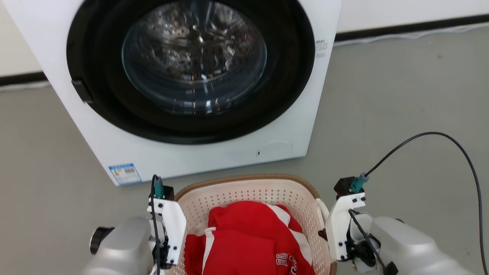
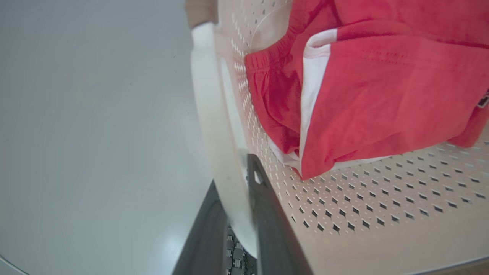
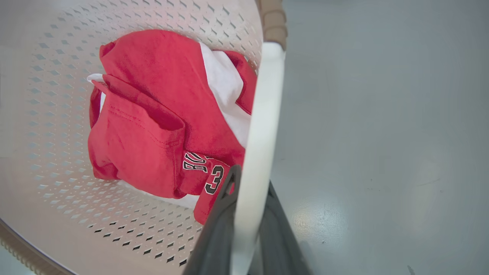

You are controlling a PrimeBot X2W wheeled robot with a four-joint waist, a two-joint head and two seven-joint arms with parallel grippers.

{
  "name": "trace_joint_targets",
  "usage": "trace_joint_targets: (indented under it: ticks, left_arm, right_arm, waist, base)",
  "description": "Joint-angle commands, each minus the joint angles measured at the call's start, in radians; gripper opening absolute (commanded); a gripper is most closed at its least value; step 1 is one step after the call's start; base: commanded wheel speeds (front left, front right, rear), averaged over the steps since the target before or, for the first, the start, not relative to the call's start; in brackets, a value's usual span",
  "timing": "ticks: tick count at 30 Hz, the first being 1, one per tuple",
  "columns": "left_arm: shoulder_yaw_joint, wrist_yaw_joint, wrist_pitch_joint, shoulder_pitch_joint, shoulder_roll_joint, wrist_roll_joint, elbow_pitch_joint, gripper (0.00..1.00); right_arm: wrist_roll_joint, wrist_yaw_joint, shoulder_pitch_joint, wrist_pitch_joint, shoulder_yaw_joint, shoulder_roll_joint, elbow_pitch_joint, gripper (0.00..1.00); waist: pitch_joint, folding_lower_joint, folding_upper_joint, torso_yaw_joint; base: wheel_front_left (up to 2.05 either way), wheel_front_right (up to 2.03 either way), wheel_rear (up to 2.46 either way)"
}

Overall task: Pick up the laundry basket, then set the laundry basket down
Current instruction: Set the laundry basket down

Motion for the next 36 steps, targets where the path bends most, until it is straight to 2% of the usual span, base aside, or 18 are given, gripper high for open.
trace_joint_targets:
  ticks: [1,15,24,36]
  left_arm:
    - [0.008,0.009,-0.007,-0.066,0.019,0.020,-0.010,0.00]
    - [0.003,0.055,-0.072,-0.189,0.007,0.033,-0.016,0.00]
    - [-0.008,0.095,-0.140,-0.255,0.013,0.053,-0.015,0.00]
    - [-0.018,0.117,-0.170,-0.359,0.011,0.066,-0.014,0.00]
  right_arm:
    - [-0.003,0.008,-0.047,-0.026,0.000,0.003,-0.027,0.00]
    - [-0.020,0.008,-0.132,-0.154,0.018,-0.034,-0.048,0.00]
    - [-0.067,0.008,-0.209,-0.277,0.038,-0.062,-0.069,0.00]
    - [-0.108,0.008,-0.270,-0.377,0.052,-0.078,-0.084,0.00]
  waist:
    - [0.035,0.0000,0.0000,0.006]
    - [0.279,0.0000,0.0000,0.043]
    - [0.455,0.0000,0.0000,0.060]
    - [0.604,0.0000,0.0000,0.087]
  base:
    - [0.00,0.00,0.00]
    - [0.00,0.00,0.00]
    - [0.00,0.00,0.00]
    - [0.00,0.00,0.00]
